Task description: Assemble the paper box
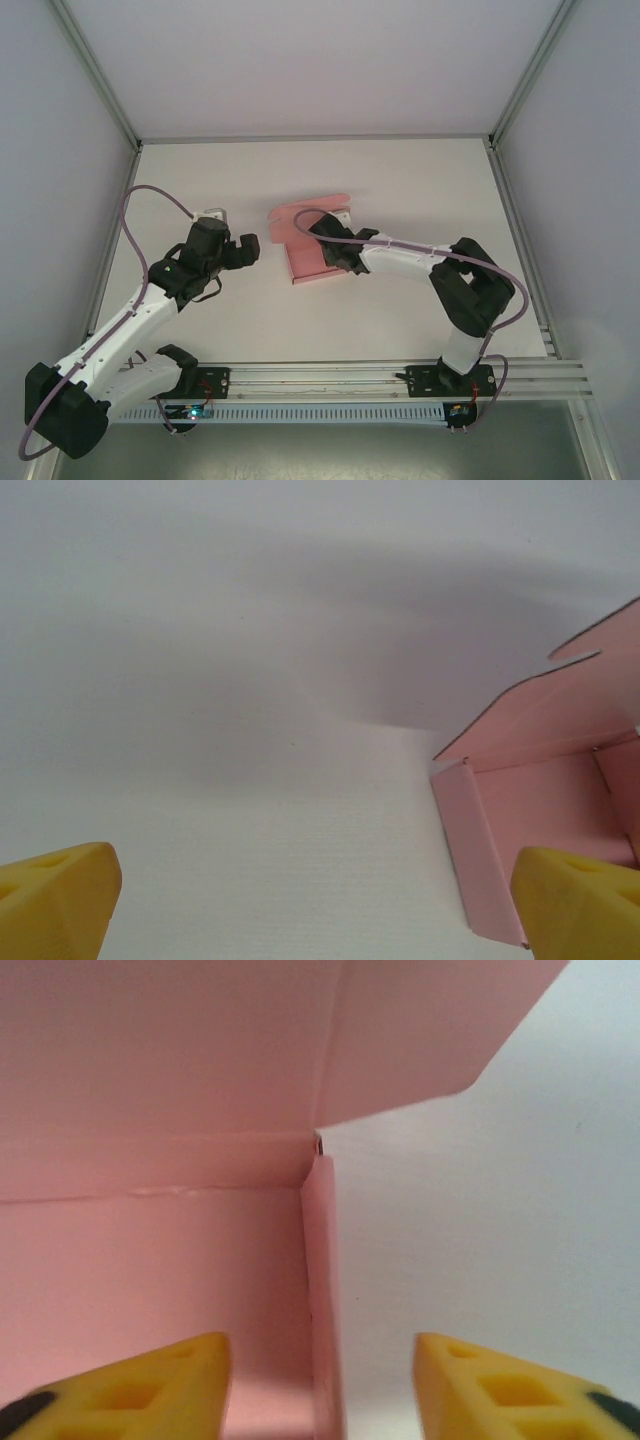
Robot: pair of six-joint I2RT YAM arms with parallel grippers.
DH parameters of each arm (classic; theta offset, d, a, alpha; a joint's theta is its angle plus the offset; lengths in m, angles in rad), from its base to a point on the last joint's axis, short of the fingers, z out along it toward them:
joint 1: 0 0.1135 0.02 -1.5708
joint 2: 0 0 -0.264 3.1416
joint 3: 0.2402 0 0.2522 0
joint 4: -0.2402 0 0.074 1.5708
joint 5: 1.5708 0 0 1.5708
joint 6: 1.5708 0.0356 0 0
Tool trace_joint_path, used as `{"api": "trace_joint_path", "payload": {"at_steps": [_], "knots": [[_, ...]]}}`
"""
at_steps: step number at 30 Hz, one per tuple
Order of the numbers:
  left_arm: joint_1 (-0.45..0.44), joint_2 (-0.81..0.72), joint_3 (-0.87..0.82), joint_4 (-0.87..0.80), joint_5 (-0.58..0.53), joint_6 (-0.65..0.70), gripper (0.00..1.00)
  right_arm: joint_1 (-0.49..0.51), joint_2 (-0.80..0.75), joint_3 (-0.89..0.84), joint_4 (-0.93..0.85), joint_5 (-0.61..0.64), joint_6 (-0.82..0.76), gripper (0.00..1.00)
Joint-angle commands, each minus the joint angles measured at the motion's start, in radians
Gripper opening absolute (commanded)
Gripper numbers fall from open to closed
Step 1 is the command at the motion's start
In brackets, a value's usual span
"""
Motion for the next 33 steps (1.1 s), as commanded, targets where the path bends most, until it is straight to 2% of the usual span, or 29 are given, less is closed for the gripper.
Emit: {"api": "trace_joint_path", "payload": {"at_steps": [1, 4, 7, 9, 12, 14, 15, 18, 23, 29, 33], "knots": [[-0.007, 0.001, -0.017, 0.083, 0.079, 0.058, 1.0, -0.006, -0.092, -0.019, 0.029, 0.026, -0.039, 0.61], [-0.006, 0.047, -0.016, 0.145, 0.149, 0.109, 1.0, -0.059, -0.156, -0.057, 0.121, -0.087, -0.193, 0.73], [-0.007, 0.12, 0.0, 0.207, 0.25, 0.206, 1.0, -0.172, -0.214, -0.102, 0.235, -0.356, -0.398, 0.84], [-0.005, 0.17, 0.021, 0.235, 0.279, 0.248, 1.0, -0.26, -0.234, -0.11, 0.278, -0.557, -0.551, 0.92], [0.009, 0.24, 0.048, 0.27, 0.25, 0.251, 1.0, -0.359, -0.217, -0.076, 0.277, -0.836, -0.768, 0.96], [0.032, 0.287, 0.079, 0.263, 0.276, 0.273, 1.0, -0.398, -0.178, -0.015, 0.216, -0.981, -0.893, 0.98], [0.044, 0.312, 0.098, 0.255, 0.302, 0.297, 1.0, -0.413, -0.152, 0.028, 0.171, -1.015, -0.946, 0.98], [0.071, 0.37, 0.14, 0.238, 0.383, 0.369, 1.0, -0.438, -0.064, 0.168, 0.02, -1.014, -1.052, 0.94], [0.082, 0.416, 0.181, 0.186, 0.414, 0.506, 1.0, -0.472, 0.058, 0.335, -0.181, -1.083, -1.21, 0.91], [0.089, 0.454, 0.219, 0.14, 0.415, 0.6, 1.0, -0.478, 0.162, 0.466, -0.303, -1.07, -1.265, 0.85], [0.089, 0.505, 0.259, 0.123, 0.449, 0.636, 0.93, -0.48, 0.203, 0.492, -0.327, -1.066, -1.272, 0.79]]}}
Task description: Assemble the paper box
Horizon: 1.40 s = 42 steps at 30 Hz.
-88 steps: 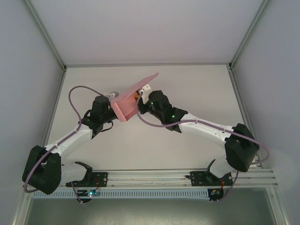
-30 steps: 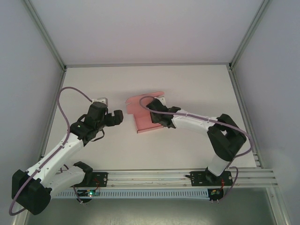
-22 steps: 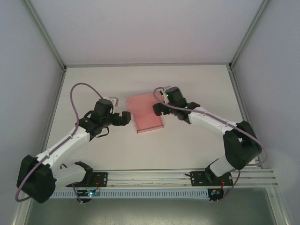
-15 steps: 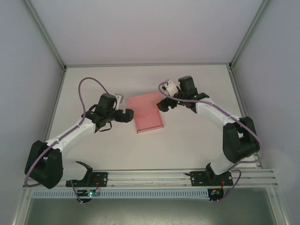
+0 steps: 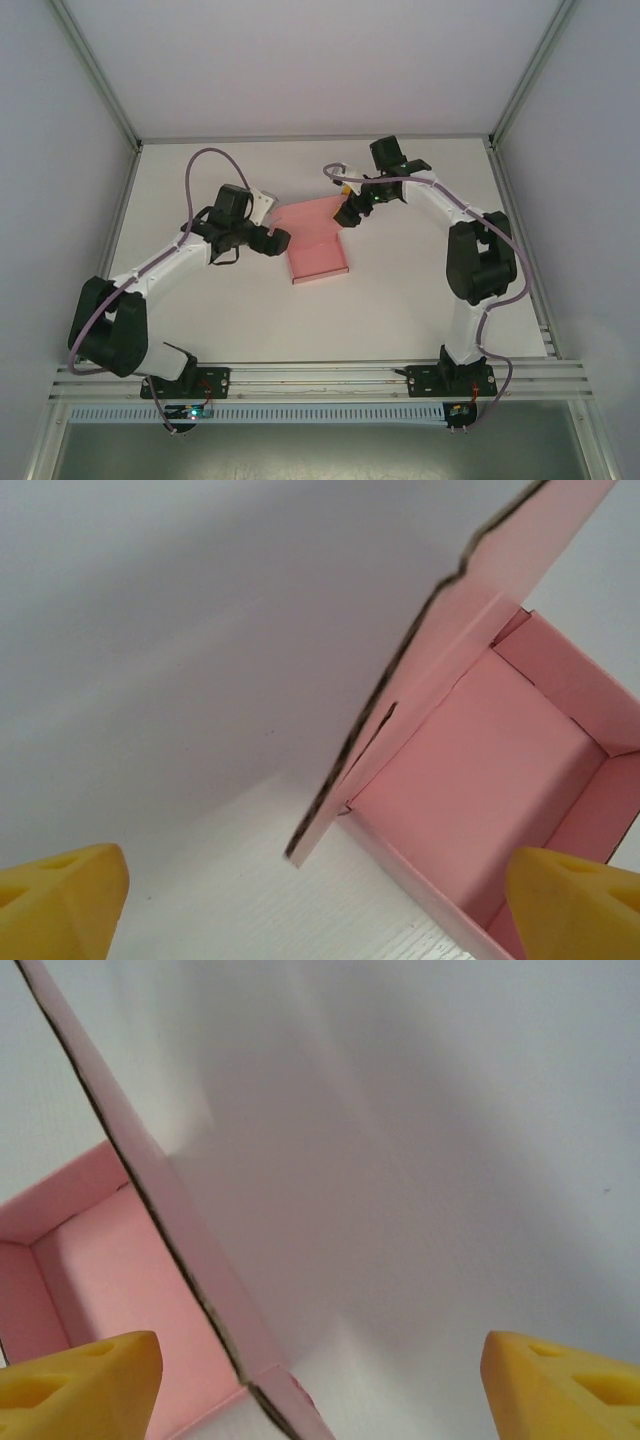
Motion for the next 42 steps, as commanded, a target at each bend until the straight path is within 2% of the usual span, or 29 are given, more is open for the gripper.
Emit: {"api": "trace_joint_path", "payload": {"at_steps": [1, 2, 4, 6, 10, 13, 16, 18, 19, 23, 25, 27, 32, 35, 39, 42], "knots": [[0.015, 0.045, 0.052, -0.041, 0.044, 0.081, 0.89, -0.006, 0.027, 0.037, -0.081, -0.041, -0.051, 0.76], [0.012, 0.061, 0.068, -0.056, 0.055, 0.089, 0.8, -0.005, 0.03, 0.036, -0.081, -0.042, -0.05, 0.73], [0.014, 0.09, 0.104, -0.096, 0.074, 0.102, 0.72, -0.004, 0.031, 0.036, -0.084, -0.047, -0.047, 0.62], [0.015, 0.11, 0.13, -0.13, 0.088, 0.115, 0.6, -0.003, 0.028, 0.033, -0.088, -0.046, -0.044, 0.43], [0.014, 0.117, 0.151, -0.145, 0.078, 0.105, 0.19, 0.003, 0.019, 0.026, -0.082, 0.001, -0.022, 0.1], [0.013, 0.112, 0.161, -0.139, 0.045, 0.064, 0.12, 0.018, 0.003, 0.013, -0.055, 0.05, 0.044, 0.0], [0.011, 0.109, 0.178, -0.131, -0.037, -0.021, 0.06, 0.044, -0.037, -0.031, 0.053, 0.162, 0.2, 0.0], [0.008, 0.104, 0.186, -0.118, -0.112, -0.09, 0.05, 0.063, -0.058, -0.054, 0.12, 0.242, 0.318, 0.0], [0.005, 0.103, 0.19, -0.108, -0.156, -0.138, 0.0, 0.08, -0.072, -0.068, 0.149, 0.283, 0.379, 0.0], [-0.019, 0.111, 0.194, -0.061, -0.25, -0.294, 0.0, 0.169, -0.132, -0.168, 0.324, 0.461, 0.609, 0.0], [-0.048, 0.116, 0.19, -0.03, -0.326, -0.353, 0.0, 0.213, -0.145, -0.207, 0.409, 0.559, 0.768, 0.0], [-0.078, 0.121, 0.186, 0.004, -0.357, -0.388, 0.0, 0.242, -0.152, -0.258, 0.516, 0.638, 0.955, 0.0], [-0.128, 0.136, 0.176, 0.076, -0.412, -0.515, 0.0, 0.301, -0.135, -0.321, 0.75, 0.751, 1.24, 0.0], [-0.144, 0.144, 0.156, 0.138, -0.447, -0.573, 0.0, 0.345, -0.121, -0.316, 0.823, 0.815, 1.307, 0.0], [-0.163, 0.173, 0.104, 0.258, -0.493, -0.617, 0.0, 0.38, -0.089, -0.307, 0.876, 0.825, 1.311, 0.0], [-0.17, 0.23, 0.038, 0.466, -0.482, -0.607, 0.0, 0.406, -0.072, -0.363, 0.978, 0.854, 1.252, 0.0]]}}
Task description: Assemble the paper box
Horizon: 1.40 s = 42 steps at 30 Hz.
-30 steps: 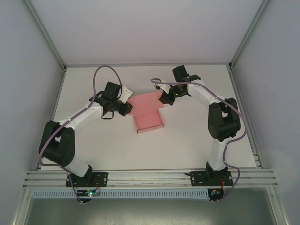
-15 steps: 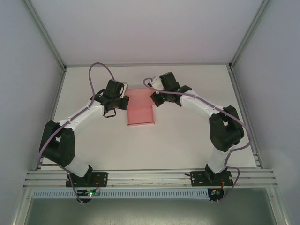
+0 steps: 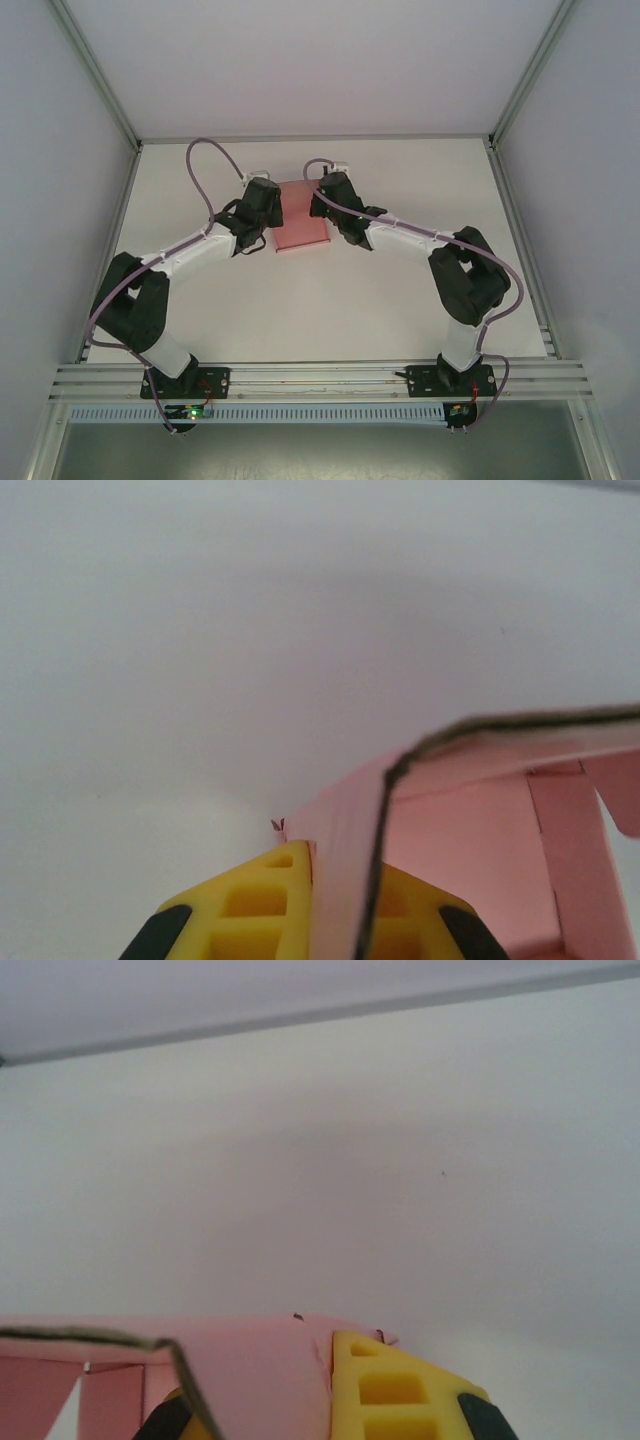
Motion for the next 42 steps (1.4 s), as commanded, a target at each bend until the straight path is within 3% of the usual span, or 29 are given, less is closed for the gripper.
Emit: {"api": "trace_joint_path", "payload": {"at_steps": [1, 5, 8, 12, 15, 18, 20, 22, 24, 28, 29, 33, 37, 42], "knots": [[-0.041, 0.086, -0.049, 0.282, 0.063, -0.062, 0.0, 0.063, 0.027, -0.06, 0.255, -0.015, 0.031, 0.0], [-0.041, 0.15, -0.075, 0.335, 0.116, -0.098, 0.0, 0.073, 0.055, -0.174, 0.421, 0.029, 0.096, 0.0], [-0.043, 0.174, -0.103, 0.366, 0.139, -0.137, 0.0, 0.092, 0.086, -0.193, 0.435, 0.03, 0.071, 0.0], [-0.051, 0.135, -0.165, 0.405, 0.154, -0.126, 0.0, 0.112, 0.061, -0.269, 0.457, 0.075, 0.04, 0.0], [-0.056, 0.071, -0.229, 0.417, 0.161, -0.099, 0.07, 0.126, 0.014, -0.318, 0.462, 0.112, -0.035, 0.0], [-0.058, 0.0, -0.255, 0.331, 0.158, -0.067, 0.2, 0.144, -0.024, -0.357, 0.445, 0.136, -0.1, 0.0], [-0.058, -0.043, -0.262, 0.259, 0.159, -0.052, 0.35, 0.162, -0.042, -0.384, 0.438, 0.142, -0.135, 0.0], [-0.058, -0.087, -0.264, 0.184, 0.169, -0.044, 0.38, 0.184, -0.052, -0.404, 0.423, 0.167, -0.171, 0.0], [-0.058, -0.137, -0.274, 0.117, 0.177, -0.041, 0.47, 0.199, -0.059, -0.416, 0.388, 0.189, -0.175, 0.0], [-0.058, -0.271, -0.307, -0.022, 0.167, -0.05, 0.83, 0.216, -0.073, -0.463, 0.389, 0.209, -0.162, 0.0], [-0.059, -0.306, -0.309, -0.062, 0.168, -0.058, 0.98, 0.222, -0.075, -0.471, 0.39, 0.227, -0.164, 0.0], [-0.059, -0.462, -0.294, -0.256, 0.171, -0.095, 1.0, 0.241, -0.085, -0.481, 0.381, 0.277, -0.174, 0.0], [-0.054, -0.578, -0.26, -0.455, 0.067, -0.247, 1.0, 0.268, -0.09, -0.512, 0.44, 0.312, -0.219, 0.0], [0.044, -0.561, -0.219, -0.546, 0.188, -0.436, 1.0, 0.287, -0.101, -0.572, 0.549, 0.302, -0.253, 0.02]]}}
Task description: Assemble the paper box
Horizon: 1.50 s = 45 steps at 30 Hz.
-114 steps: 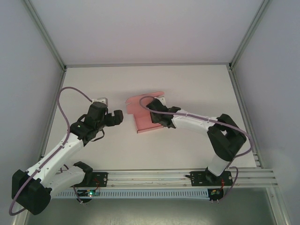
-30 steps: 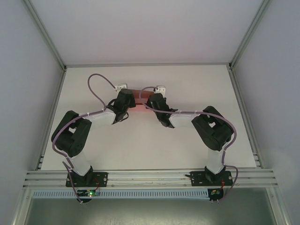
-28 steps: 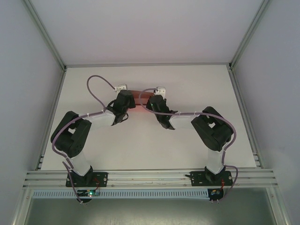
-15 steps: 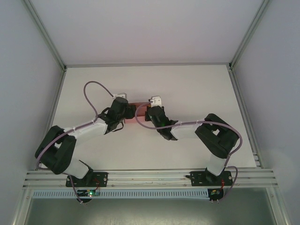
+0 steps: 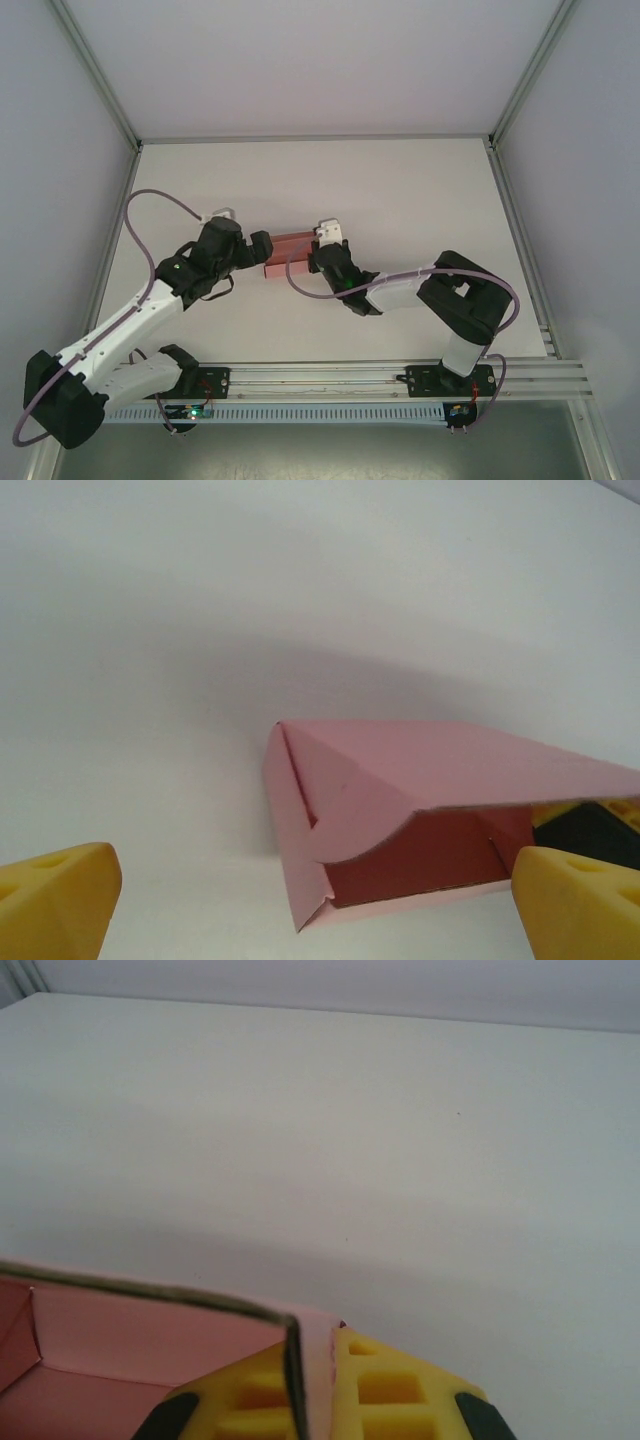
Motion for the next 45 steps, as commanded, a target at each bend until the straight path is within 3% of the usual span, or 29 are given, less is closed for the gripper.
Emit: {"api": "trace_joint_path", "payload": {"at_steps": [1, 5, 12, 16, 23, 29, 31, 33, 36, 40, 42, 44, 45], "knots": [[0.098, 0.053, 0.039, -0.136, 0.112, -0.172, 1.0, 0.024, -0.005, -0.068, 0.04, -0.006, -0.072, 0.02], [0.196, 0.133, 0.039, -0.014, 0.337, -0.248, 1.0, 0.06, 0.027, -0.121, 0.196, 0.012, -0.166, 0.03], [0.199, 0.184, -0.036, 0.19, 0.273, -0.339, 1.0, 0.093, 0.075, -0.164, 0.328, 0.034, -0.21, 0.05], [0.2, 0.265, -0.073, 0.206, 0.319, -0.358, 0.99, 0.101, 0.058, -0.185, 0.339, 0.021, -0.245, 0.06], [0.197, 0.334, -0.162, 0.329, 0.399, -0.407, 0.86, 0.133, 0.037, -0.194, 0.287, -0.001, -0.283, 0.11], [0.185, 0.338, -0.229, 0.427, 0.418, -0.449, 0.63, 0.15, -0.055, -0.192, 0.155, -0.088, -0.222, 0.23], [0.181, 0.342, -0.249, 0.467, 0.421, -0.454, 0.6, 0.153, -0.084, -0.189, 0.094, -0.11, -0.211, 0.26], [0.179, 0.344, -0.252, 0.473, 0.418, -0.444, 0.49, 0.156, -0.108, -0.195, 0.057, -0.117, -0.193, 0.28], [0.174, 0.342, -0.262, 0.477, 0.402, -0.426, 0.39, 0.155, -0.148, -0.204, -0.001, -0.157, -0.181, 0.35], [0.172, 0.334, -0.284, 0.476, 0.373, -0.4, 0.37, 0.155, -0.214, -0.21, -0.115, -0.216, -0.19, 0.45], [0.17, 0.333, -0.289, 0.469, 0.365, -0.374, 0.37, 0.155, -0.251, -0.223, -0.18, -0.243, -0.192, 0.56], [0.169, 0.337, -0.293, 0.466, 0.359, -0.354, 0.36, 0.153, -0.293, -0.239, -0.247, -0.271, -0.192, 0.77], [0.167, 0.339, -0.298, 0.465, 0.354, -0.349, 0.36, 0.152, -0.316, -0.248, -0.28, -0.287, -0.182, 0.82]]}}
